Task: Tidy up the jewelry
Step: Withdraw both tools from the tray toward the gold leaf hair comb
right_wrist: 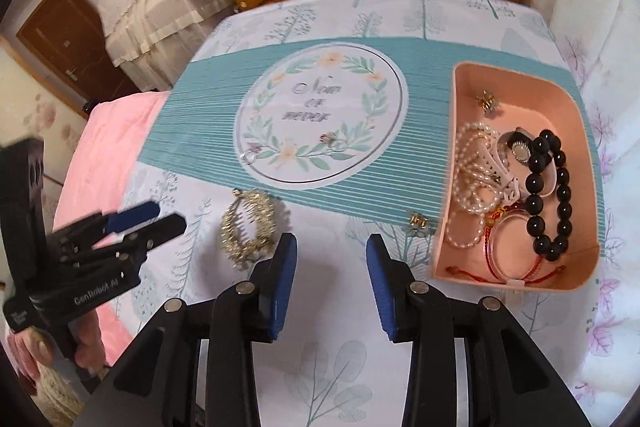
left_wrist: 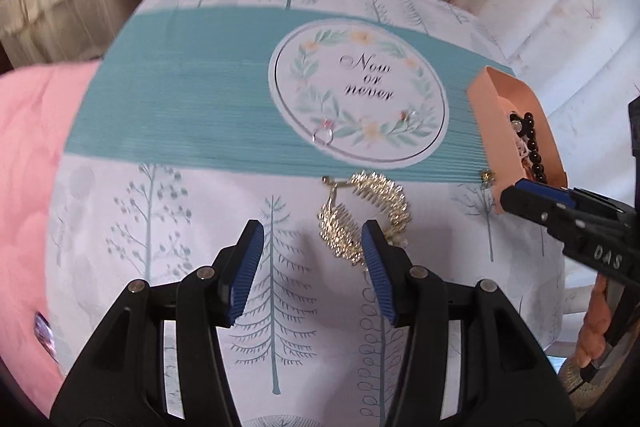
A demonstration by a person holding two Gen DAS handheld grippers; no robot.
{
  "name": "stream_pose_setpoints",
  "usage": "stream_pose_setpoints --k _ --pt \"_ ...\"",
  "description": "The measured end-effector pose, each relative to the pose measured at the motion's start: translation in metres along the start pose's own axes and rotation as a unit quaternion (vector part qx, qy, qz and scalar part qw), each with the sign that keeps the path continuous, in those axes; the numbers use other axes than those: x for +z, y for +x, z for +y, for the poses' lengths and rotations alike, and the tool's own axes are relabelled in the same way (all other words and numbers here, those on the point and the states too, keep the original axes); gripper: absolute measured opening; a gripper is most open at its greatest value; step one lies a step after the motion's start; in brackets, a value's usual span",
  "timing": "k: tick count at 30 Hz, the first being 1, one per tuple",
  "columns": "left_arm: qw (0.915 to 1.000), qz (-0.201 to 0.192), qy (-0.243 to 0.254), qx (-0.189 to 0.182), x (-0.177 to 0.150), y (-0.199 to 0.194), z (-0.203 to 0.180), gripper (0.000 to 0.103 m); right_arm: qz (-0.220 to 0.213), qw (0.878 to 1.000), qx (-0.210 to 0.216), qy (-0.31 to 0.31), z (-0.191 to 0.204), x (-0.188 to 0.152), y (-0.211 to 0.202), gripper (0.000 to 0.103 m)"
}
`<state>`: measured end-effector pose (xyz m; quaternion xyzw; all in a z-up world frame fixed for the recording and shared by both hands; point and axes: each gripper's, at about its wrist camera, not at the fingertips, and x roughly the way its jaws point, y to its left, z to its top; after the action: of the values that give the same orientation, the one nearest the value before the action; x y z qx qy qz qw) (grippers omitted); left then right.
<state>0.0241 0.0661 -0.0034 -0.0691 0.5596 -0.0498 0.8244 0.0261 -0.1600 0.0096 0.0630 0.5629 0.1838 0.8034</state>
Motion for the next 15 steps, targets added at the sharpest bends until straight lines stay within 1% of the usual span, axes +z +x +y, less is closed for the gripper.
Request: stream_pose_setpoints --k 3,4,6,7,9,10,15 --pt "0.9999 0.003 0.012 -0.010 -0.003 0.006 -0.002 0.048 0.028 0.999 0.017 0.030 -0.011 0.005 0.017 0.037" --pt "0.9997 0.001 0.022 -0.010 -0.003 0.007 -0.005 0.048 0.033 0.999 0.019 0.036 -0.016 0.006 0.022 0.037" --pt "0.9980 -0.003 0.063 -0.003 -0.005 0.009 -0.019 0.048 0.045 0.998 0.014 0.051 -0.022 0.007 0.031 0.037" --pt "0.9961 -0.007 0.088 0.001 -0.006 0.011 -0.027 0.048 0.046 0.997 0.009 0.053 -0.024 0.007 0.034 0.037" --pt "0.9921 -0.009 0.125 0.004 -0.008 0.014 -0.041 0.048 0.048 0.997 -0.014 0.054 -0.027 0.009 0.038 0.036" --pt "0.9890 -0.008 0.148 0.003 -0.011 0.018 -0.049 0.048 0.049 0.997 -0.017 0.053 -0.028 0.009 0.039 0.036" --pt "0.9771 -0.005 0.213 0.008 -0.018 0.030 -0.075 0.048 0.054 0.997 -0.038 0.048 -0.026 0.013 0.043 0.036"
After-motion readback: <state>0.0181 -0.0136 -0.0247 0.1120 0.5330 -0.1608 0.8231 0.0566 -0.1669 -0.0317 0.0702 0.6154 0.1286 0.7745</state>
